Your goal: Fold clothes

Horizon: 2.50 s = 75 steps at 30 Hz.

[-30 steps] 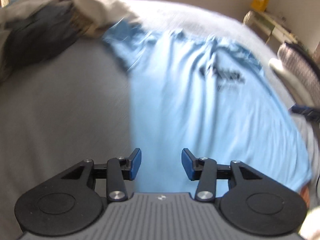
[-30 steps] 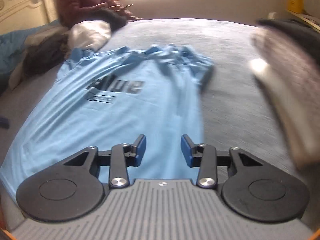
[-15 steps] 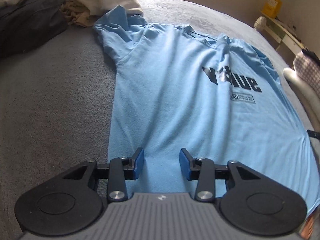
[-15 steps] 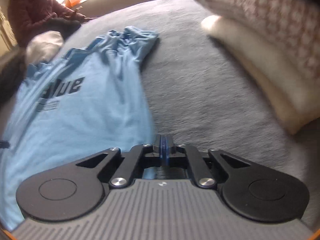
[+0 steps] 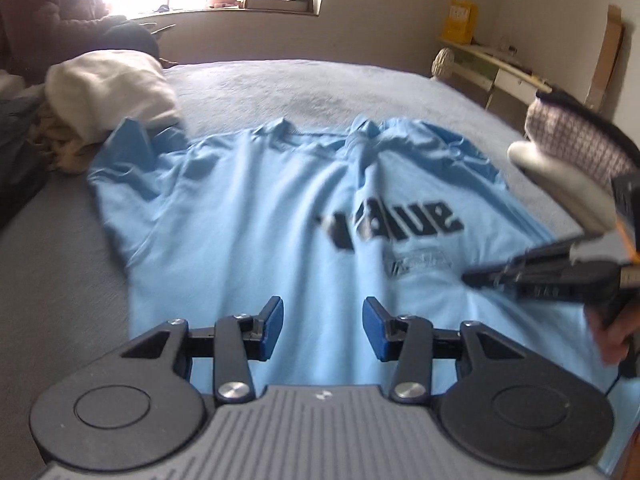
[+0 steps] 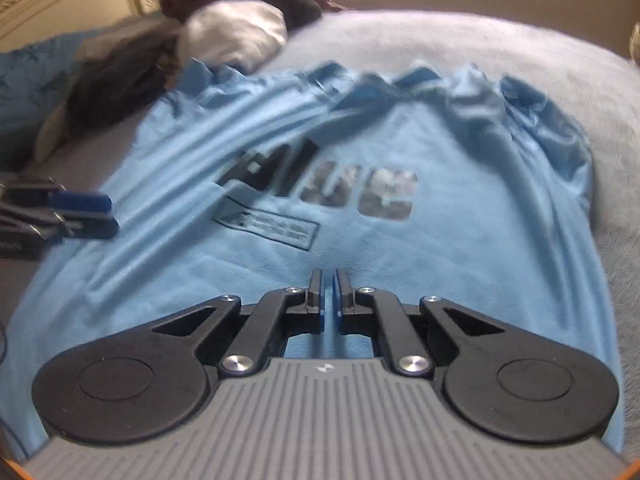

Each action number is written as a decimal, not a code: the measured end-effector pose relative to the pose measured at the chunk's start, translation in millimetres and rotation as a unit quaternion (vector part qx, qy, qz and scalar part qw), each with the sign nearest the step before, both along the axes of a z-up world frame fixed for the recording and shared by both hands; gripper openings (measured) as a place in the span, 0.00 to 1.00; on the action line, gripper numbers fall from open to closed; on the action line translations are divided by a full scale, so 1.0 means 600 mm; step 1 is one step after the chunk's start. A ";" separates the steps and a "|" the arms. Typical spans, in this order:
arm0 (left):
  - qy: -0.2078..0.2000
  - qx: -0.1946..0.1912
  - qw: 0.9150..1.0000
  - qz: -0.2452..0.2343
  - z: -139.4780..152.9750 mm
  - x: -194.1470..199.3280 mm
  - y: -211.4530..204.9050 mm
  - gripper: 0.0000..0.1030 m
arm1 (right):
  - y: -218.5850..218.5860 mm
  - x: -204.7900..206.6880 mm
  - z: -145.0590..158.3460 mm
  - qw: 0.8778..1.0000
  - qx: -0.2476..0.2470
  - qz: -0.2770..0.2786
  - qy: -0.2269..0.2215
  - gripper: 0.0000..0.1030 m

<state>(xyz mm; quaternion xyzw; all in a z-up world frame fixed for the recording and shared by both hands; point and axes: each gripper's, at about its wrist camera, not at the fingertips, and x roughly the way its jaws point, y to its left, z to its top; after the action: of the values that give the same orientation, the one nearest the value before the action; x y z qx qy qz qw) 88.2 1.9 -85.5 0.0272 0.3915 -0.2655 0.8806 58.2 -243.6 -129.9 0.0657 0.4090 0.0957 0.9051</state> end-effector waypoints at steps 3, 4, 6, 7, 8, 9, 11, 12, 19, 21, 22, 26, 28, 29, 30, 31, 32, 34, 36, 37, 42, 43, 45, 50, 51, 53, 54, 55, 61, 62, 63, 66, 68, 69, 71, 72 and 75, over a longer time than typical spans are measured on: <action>0.018 0.007 1.000 0.014 -0.029 0.053 -0.019 0.40 | -0.009 0.001 -0.004 1.000 0.023 -0.019 0.006 0.03; 0.019 0.018 0.999 0.024 -0.040 0.069 -0.022 0.33 | -0.010 -0.001 -0.004 0.999 0.024 -0.021 0.006 0.03; 0.003 0.028 0.999 0.045 -0.052 0.095 -0.016 0.20 | -0.009 -0.007 -0.004 1.000 0.020 -0.021 0.005 0.03; -0.005 0.028 0.998 0.055 -0.054 0.106 -0.011 0.17 | -0.009 -0.009 -0.004 1.000 0.017 -0.020 0.004 0.03; -0.012 0.031 0.997 0.070 -0.054 0.116 -0.005 0.15 | -0.008 -0.010 -0.004 1.000 0.014 -0.019 0.003 0.03; -0.016 0.035 0.995 0.087 -0.054 0.125 0.001 0.13 | -0.008 -0.012 -0.003 1.000 0.010 -0.019 0.003 0.03; -0.022 0.043 0.992 0.113 -0.056 0.141 0.011 0.11 | -0.012 -0.018 0.000 1.000 0.008 -0.024 0.004 0.03; -0.029 0.054 0.991 0.119 -0.057 0.147 0.014 0.10 | -0.016 -0.021 0.001 0.999 0.010 -0.031 0.005 0.03; -0.042 0.068 0.982 0.170 -0.060 0.169 0.050 0.06 | -0.052 -0.052 0.006 0.996 -0.016 -0.089 0.012 0.03; -0.052 0.080 0.982 0.165 -0.061 0.166 0.045 0.06 | -0.080 -0.068 0.004 0.992 -0.027 -0.126 0.011 0.00; -0.056 0.086 0.981 0.163 -0.061 0.166 0.043 0.06 | -0.095 -0.076 0.002 0.989 -0.024 -0.145 0.013 0.00; -0.062 0.090 0.981 0.162 -0.063 0.168 0.039 0.06 | -0.128 -0.095 0.002 0.982 -0.015 -0.185 0.023 0.00; -0.063 0.088 0.981 0.162 -0.062 0.168 0.040 0.05 | -0.123 -0.092 0.010 0.983 -0.015 -0.184 0.020 0.00; -0.062 0.086 0.982 0.159 -0.061 0.168 0.040 0.05 | -0.118 -0.089 0.016 0.983 -0.014 -0.181 0.014 0.04; -0.062 0.084 0.982 0.156 -0.058 0.167 0.039 0.07 | -0.112 -0.084 0.024 0.985 -0.011 -0.174 0.006 0.04; -0.061 0.083 0.983 0.153 -0.054 0.165 0.039 0.12 | -0.105 -0.077 0.031 0.986 -0.009 -0.164 -0.001 0.04; -0.062 0.082 0.983 0.150 -0.049 0.161 0.037 0.16 | -0.097 -0.069 0.039 0.988 -0.010 -0.155 -0.008 0.04; -0.078 0.083 0.983 0.143 -0.033 0.147 0.031 0.36 | -0.083 -0.048 0.052 0.991 -0.012 -0.131 -0.023 0.04; -0.105 0.086 0.983 0.126 -0.017 0.129 0.021 0.38 | -0.071 -0.020 0.059 0.993 -0.015 -0.111 -0.028 0.04; -0.117 0.085 0.984 0.109 -0.009 0.120 0.013 0.38 | -0.067 -0.004 0.060 0.994 -0.018 -0.102 -0.029 0.04; -0.119 0.091 0.989 0.017 -0.004 0.089 -0.052 0.39 | -0.060 0.082 0.048 0.996 -0.021 -0.085 -0.020 0.04; -0.108 0.099 0.989 0.006 -0.011 0.088 -0.064 0.39 | -0.063 0.095 0.043 0.996 -0.021 -0.087 -0.019 0.04; -0.081 0.122 0.989 0.002 -0.033 0.093 -0.077 0.38 | -0.075 0.115 0.033 0.995 -0.025 -0.097 -0.016 0.04; -0.057 0.117 0.990 0.049 -0.045 0.114 -0.025 0.38 | -0.206 0.091 -0.001 0.974 0.048 -0.220 0.010 0.00; -0.057 0.118 0.990 0.055 -0.040 0.118 -0.016 0.38 | -0.237 0.078 -0.006 0.966 0.089 -0.243 0.012 0.00; -0.058 0.119 0.989 0.067 -0.029 0.125 0.003 0.37 | -0.255 0.066 0.000 0.963 0.109 -0.245 0.013 0.00; -0.059 0.119 0.989 0.072 -0.023 0.130 0.011 0.37 | -0.257 0.062 0.006 0.964 0.111 -0.239 0.012 0.02; -0.061 0.115 0.989 0.073 -0.017 0.136 0.014 0.37 | -0.251 0.062 0.013 0.968 0.101 -0.228 0.009 0.03; -0.071 0.114 0.989 0.055 0.018 0.186 -0.011 0.47 | -0.175 0.129 0.082 0.991 0.044 -0.121 -0.028 0.15; -0.069 0.125 0.989 0.042 0.022 0.200 -0.020 0.48 | -0.172 0.146 0.094 0.993 0.032 -0.108 -0.032 0.17; -0.066 0.136 0.988 0.030 0.025 0.215 -0.030 0.49 | -0.173 0.164 0.106 0.995 0.016 -0.096 -0.035 0.20; -0.072 0.175 0.982 -0.020 0.019 0.260 -0.060 0.54 | -0.197 0.217 0.135 0.997 -0.027 -0.058 -0.041 0.33; -0.078 0.201 0.975 -0.056 0.011 0.291 -0.080 0.55 | -0.221 0.254 0.135 0.999 -0.021 -0.030 -0.010 0.51; -0.081 0.215 0.971 -0.074 0.007 0.306 -0.091 0.55 | -0.232 0.273 0.133 1.000 -0.016 -0.017 0.008 0.60; -0.096 0.238 0.963 -0.085 -0.009 0.331 -0.104 0.54 | -0.251 0.309 0.128 0.999 -0.017 0.005 0.038 0.60; -0.102 0.247 0.960 -0.082 -0.019 0.343 -0.106 0.54 | -0.254 0.322 0.123 0.999 -0.027 0.008 0.043 0.60; -0.078 0.247 0.964 -0.054 -0.044 0.376 -0.094 0.49 | -0.260 0.356 0.104 0.997 -0.049 0.015 0.049 0.61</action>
<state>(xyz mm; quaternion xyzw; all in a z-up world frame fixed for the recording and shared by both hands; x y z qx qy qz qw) 314.1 -54.4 -112.2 0.2855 0.3731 -0.2051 0.8586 271.5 -399.5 -67.5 0.0197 0.4580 0.0855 0.8846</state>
